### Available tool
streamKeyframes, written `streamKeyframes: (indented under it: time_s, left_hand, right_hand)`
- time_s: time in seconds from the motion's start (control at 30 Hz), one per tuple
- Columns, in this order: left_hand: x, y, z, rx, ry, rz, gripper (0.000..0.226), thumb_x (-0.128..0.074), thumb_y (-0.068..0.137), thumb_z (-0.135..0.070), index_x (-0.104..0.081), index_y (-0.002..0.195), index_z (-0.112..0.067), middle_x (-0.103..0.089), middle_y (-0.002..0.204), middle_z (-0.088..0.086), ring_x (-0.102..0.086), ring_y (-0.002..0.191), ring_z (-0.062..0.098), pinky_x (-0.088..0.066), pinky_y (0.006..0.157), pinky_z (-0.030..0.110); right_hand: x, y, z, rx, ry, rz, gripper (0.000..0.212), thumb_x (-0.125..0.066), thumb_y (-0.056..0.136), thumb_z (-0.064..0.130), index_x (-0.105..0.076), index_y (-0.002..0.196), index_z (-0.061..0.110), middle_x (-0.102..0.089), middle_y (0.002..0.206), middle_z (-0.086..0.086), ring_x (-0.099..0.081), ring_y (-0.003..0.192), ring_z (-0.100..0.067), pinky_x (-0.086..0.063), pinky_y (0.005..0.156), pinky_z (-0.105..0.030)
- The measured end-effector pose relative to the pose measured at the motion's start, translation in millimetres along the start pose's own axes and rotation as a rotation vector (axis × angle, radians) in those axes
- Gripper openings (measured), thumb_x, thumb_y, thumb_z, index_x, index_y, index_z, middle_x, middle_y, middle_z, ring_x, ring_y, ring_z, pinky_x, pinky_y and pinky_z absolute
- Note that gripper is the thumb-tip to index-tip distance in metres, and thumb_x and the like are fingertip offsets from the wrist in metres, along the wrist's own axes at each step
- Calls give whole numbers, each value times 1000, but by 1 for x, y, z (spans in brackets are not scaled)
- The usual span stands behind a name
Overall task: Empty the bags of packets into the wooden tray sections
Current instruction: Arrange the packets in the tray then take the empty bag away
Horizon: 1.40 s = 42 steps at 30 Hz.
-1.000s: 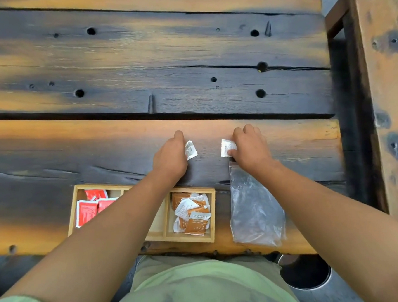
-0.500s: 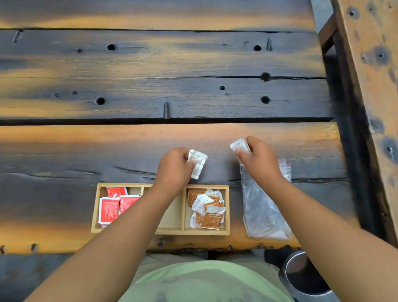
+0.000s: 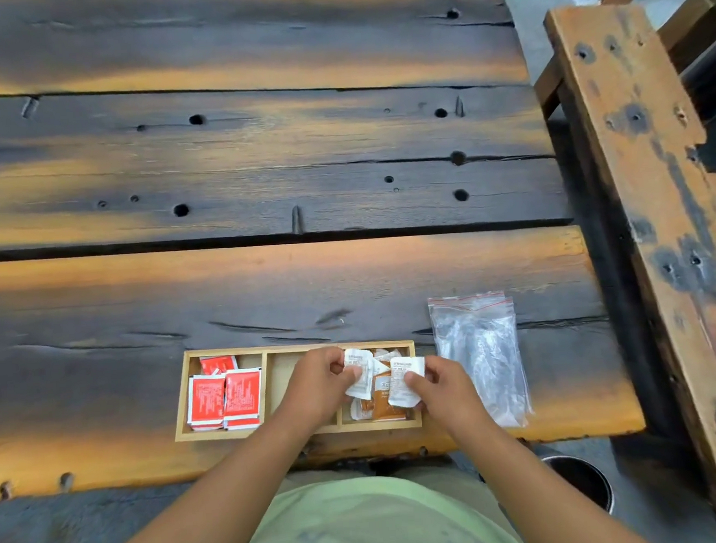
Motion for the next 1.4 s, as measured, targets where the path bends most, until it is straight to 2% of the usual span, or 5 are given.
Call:
streamKeyframes:
  time_s: [0.1,0.27,0.53,0.77,1.4]
  left_hand:
    - [0,-7,1,23,-59,7,9,-66,94,-16,-71,89,-10,-73,85,5,-67,64,8,-45,49,11]
    - [-5,-15,-1,10,-160,66,17,-67,93,-11,-67,79,-20,-67,77,1,-67,56,6,-47,49,15]
    - [-8,-13,5,23,208,-127,21,-74,86,-25,-58,74,-18,-63,69,-5,-58,63,11,-42,55,26]
    - [-13,-11,-4,-19,402,-159,22,-66,91,-34,-49,85,-23,-66,87,-3,-61,78,18,-48,62,34]
    - [-13,0,3,13,498,-156,35,-67,89,-41,-37,97,-24,-61,82,-4,-59,68,16,-39,51,30]
  right_hand:
    - [2,-1,3,33,-76,17,27,-65,94,22,-61,94,-4,-59,76,-8,-70,67,-24,-56,68,-44]
    - [5,2,-1,43,-134,22,35,-71,90,27,-48,75,5,-49,66,-3,-55,61,-26,-46,62,-36]
    - [-1,5,10,69,-354,-55,38,-69,90,34,-43,67,19,-52,62,1,-48,57,-16,-38,55,-31]
    - [2,6,16,50,-524,-72,35,-68,88,47,-44,85,21,-60,74,3,-59,66,-17,-42,55,-31]
    - [0,16,18,75,-660,-18,38,-63,90,51,-47,102,19,-62,86,2,-63,77,-19,-50,62,-34]
Point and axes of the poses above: each hand's wrist, its own y-axis towards the middle knuckle, its own x-axis out of the back of the hand, z = x × y, the point moved 9 cm from there along y, towards the middle knuckle
